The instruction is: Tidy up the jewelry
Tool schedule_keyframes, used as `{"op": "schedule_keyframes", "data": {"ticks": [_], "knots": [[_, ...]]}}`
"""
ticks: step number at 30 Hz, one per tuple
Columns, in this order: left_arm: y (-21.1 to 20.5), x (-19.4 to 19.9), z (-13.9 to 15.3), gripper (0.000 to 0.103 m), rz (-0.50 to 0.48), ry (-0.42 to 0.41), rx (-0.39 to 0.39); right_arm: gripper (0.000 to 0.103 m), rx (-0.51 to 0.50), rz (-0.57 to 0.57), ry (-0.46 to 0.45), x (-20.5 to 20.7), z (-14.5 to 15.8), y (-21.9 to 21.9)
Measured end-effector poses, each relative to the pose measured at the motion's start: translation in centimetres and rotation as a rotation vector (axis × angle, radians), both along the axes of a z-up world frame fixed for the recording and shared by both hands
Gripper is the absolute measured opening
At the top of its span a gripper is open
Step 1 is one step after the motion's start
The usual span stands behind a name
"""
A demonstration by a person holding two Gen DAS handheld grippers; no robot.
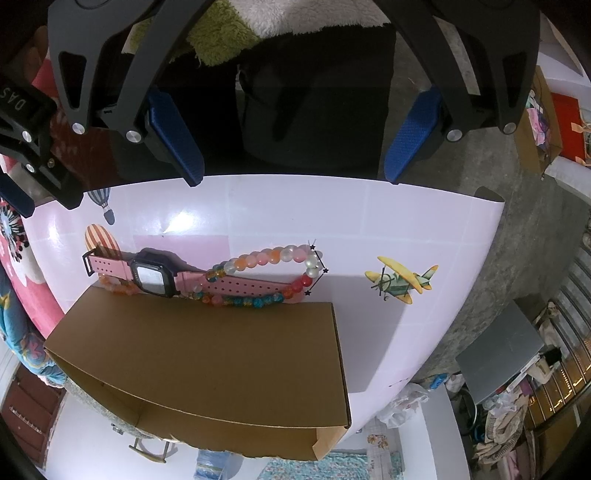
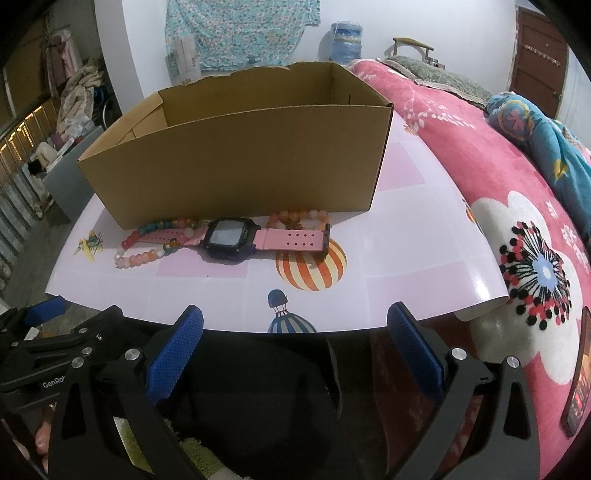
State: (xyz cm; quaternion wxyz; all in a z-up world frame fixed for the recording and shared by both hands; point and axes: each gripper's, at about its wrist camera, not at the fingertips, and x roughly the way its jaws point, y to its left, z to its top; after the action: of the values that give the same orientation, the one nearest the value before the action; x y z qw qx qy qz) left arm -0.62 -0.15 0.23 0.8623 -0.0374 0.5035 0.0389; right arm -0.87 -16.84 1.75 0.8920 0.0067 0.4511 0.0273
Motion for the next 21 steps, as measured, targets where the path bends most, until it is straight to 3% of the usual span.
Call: {"op": "schedule_keyframes", "data": {"ticks": [21], "knots": [[0.07,0.17,-0.15,0.095,0.005,-0.001,0.004,0.097,-0.002,0.004,-0.002,0.19,0.07,0.16]]}}
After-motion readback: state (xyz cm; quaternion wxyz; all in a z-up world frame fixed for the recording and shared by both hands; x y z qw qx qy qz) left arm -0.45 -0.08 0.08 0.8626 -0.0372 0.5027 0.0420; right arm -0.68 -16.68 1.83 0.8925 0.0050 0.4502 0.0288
